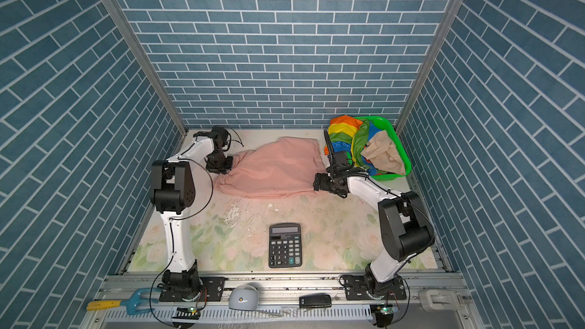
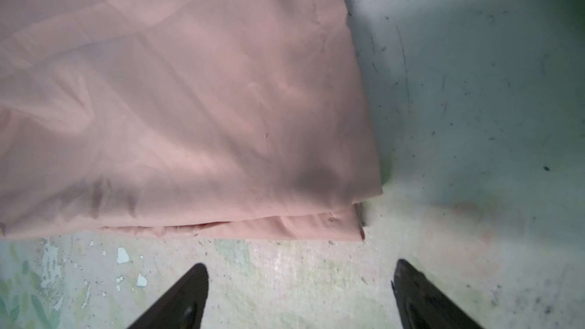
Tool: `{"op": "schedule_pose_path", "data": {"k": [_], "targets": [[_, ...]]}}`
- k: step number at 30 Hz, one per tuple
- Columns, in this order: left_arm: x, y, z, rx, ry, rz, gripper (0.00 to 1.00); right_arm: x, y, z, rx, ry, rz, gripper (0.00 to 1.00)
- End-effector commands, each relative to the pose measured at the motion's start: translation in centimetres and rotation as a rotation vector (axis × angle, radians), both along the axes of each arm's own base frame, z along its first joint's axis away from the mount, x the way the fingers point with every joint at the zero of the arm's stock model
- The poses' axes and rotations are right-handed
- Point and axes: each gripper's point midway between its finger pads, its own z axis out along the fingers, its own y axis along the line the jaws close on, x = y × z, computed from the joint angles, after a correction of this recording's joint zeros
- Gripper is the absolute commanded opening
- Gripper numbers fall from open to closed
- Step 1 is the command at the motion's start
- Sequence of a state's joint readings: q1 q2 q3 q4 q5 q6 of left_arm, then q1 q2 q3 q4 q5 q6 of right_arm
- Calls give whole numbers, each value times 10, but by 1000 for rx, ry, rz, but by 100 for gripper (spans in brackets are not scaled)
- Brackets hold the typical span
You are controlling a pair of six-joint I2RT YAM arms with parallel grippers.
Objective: Fold and stack the shorts
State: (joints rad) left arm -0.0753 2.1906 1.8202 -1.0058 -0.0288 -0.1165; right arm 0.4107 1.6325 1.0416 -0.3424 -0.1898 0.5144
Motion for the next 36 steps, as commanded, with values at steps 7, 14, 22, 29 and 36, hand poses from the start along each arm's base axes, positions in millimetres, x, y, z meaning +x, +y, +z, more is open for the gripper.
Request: {"op": "schedule_pose_path", "data": {"k": [7,14,22,29,36], "targets": [[16,-21,82,-42,-161,-9,0,62,127,103,454,-214,46,93],[24,-30,82,-84,-174,-23,0,114,218,114,719,-239,59,93],[29,-45,85,-172,-207,-31,0,153,286,74,810,-190,61,94],[21,-57,83,-203,-213,-50,0,194,316,38,811,-180,9,95],[18,-65,88,-232,-223,-56,0,225,310,4,775,-241,-111,93]]}}
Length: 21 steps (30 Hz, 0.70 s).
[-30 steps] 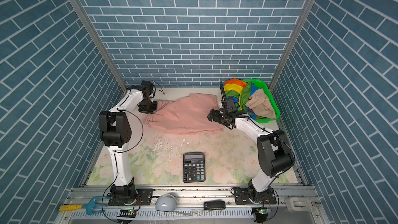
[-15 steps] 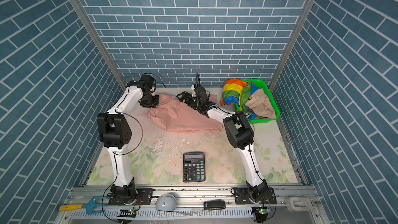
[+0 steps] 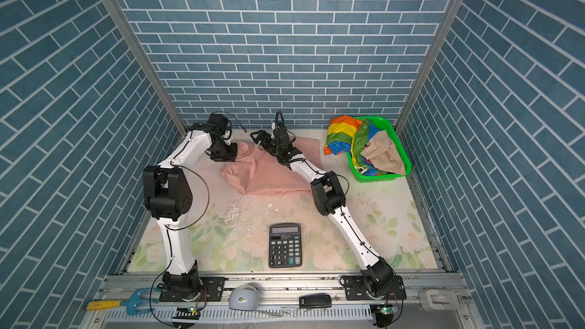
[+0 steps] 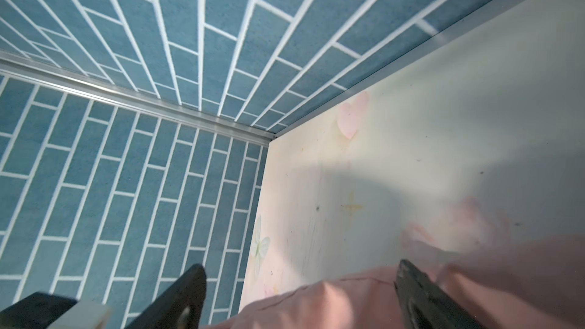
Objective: Fold and stack the shorts
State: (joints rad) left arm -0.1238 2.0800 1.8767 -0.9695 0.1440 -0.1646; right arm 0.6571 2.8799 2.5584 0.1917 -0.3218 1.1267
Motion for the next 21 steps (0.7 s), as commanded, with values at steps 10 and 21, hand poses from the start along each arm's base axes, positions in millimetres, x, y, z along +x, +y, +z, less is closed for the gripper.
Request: {"op": "schedule_pose_path", "data": {"k": [10,21], "targets": [[-3,-7,20,-14,-44,-12,0,32,-21,0,-1,-30,-117,90],[2,0,16,-115,-44,50,0,-59,-44,96,-75,-60,115,99]]}}
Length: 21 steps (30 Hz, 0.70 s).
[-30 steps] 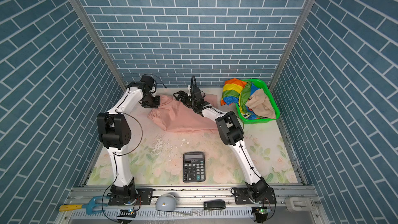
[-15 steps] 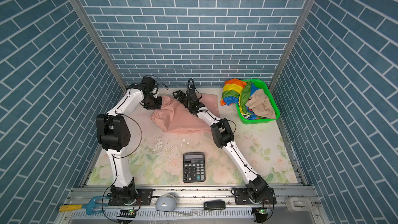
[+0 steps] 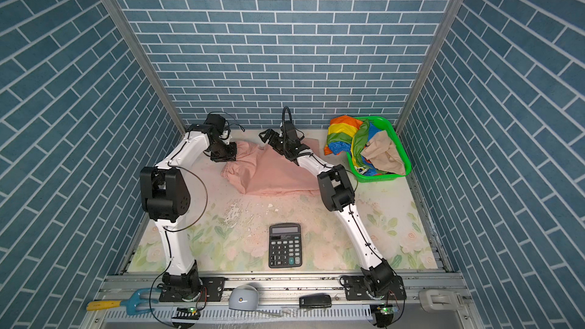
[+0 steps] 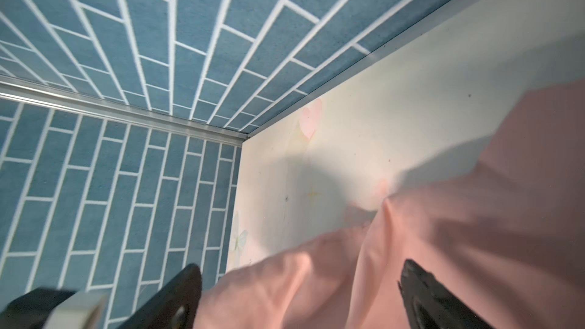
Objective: Fold and stack the shorts
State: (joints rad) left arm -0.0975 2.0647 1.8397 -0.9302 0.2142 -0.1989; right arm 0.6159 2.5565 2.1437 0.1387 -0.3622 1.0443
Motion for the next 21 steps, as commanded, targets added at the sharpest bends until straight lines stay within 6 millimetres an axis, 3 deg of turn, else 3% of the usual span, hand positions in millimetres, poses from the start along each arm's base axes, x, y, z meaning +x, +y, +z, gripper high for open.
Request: {"op": "schedule_pose_path", "data": {"k": [1,6,11,21], "targets": [[1,1,16,-39,-41,20,0,-48,-1,68,39,-92,107,99],[3,1,17,-76,-46,38,0,-112,-11,35,-4,-19,154,99],[1,6,17,-41,-48,40,0,-166,-5,3,-30,36,220,99],[0,7,17,-39,-47,40,0,-213,-9,-47,-83,145,247,99]]}}
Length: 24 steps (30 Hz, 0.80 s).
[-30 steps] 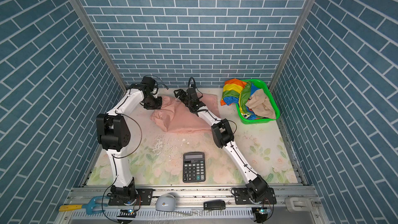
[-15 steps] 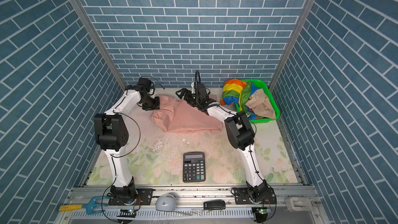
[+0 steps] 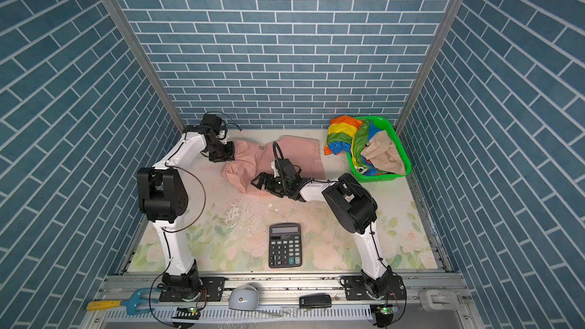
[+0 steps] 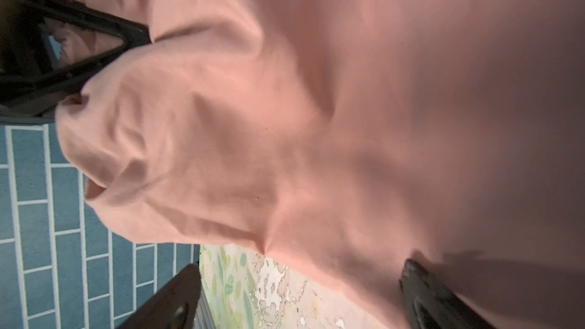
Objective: Fold and stack the shorts
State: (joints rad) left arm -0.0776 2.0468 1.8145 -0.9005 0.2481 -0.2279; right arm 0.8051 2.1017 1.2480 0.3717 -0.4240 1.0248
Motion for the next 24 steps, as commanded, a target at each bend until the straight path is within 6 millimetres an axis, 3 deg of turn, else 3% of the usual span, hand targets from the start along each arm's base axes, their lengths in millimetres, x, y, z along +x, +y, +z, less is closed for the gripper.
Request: {"op": "schedule_pose_path", "data": {"k": [1,4,6,10,12,14,19,24], "targets": [[-1,3,15,5,-35,5,0,-5,1,10,30,-4,-7,99],[-2,4,17,8,-39,4,0,-9,-4,2,4,16,-12,99],[-3,4,19,9,-42,3,0,-11,-5,10,15,11,-4,99],[-4,7,24,38,-52,-6,0,-6,-24,64,26,-92,-8,99],[-5,11,26,67,-46,-13,0,-1,-44,84,-19,-129,-17,99],[-7,16,28,104,-35,-18,0,5,-76,92,-112,-141,-46,99],[-10,31,43,193,-25,-8,0,24,-160,70,-360,-98,-107,99],[-13,40,45,246,17,-16,0,40,-209,50,-491,-79,-98,99]]}}
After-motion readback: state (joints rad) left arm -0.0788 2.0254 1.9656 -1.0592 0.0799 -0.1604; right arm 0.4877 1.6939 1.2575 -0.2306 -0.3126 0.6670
